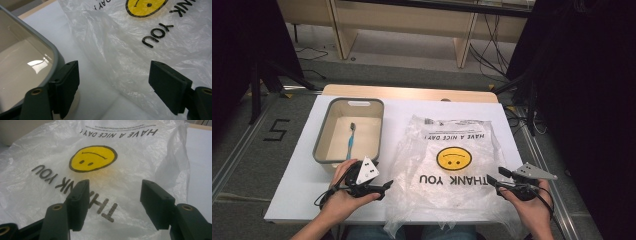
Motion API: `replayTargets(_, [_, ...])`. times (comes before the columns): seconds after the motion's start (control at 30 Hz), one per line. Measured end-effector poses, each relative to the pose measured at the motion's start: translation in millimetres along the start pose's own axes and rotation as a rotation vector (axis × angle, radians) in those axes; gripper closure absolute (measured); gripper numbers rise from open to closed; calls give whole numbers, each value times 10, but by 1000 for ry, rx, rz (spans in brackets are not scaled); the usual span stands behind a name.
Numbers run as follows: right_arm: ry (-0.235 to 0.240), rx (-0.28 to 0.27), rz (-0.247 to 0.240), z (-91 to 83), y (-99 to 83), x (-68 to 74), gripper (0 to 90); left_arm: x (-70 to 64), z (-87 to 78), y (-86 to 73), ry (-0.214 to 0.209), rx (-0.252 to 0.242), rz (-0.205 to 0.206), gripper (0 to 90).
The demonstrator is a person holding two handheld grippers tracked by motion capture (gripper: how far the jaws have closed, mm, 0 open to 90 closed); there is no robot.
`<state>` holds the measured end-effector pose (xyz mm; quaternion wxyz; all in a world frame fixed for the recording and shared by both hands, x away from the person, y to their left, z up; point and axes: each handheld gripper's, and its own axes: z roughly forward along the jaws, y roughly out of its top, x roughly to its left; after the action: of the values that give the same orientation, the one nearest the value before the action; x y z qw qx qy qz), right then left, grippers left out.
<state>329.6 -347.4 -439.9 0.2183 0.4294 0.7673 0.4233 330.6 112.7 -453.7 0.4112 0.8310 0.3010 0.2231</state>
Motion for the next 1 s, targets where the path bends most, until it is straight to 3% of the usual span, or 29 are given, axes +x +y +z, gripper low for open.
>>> replayTargets(0.33, [-10,4,6,-1,-1,-14,413,-81,32,-4,-23,33,14,245])
replayTargets(0.7, [-12,5,4,12,9,-13,410,-79,16,-16,-12,35,14,244])
replayTargets(0.83, [-30,24,6,16,-3,-49,411,-99,44,-18,4,94,-23,274])
replayTargets(0.87, [-66,48,19,13,-18,-91,414,-138,74,-30,-1,135,-44,295])
replayTargets(1.0, [-105,70,47,3,-47,-154,418,-206,130,-42,-27,192,-52,306])
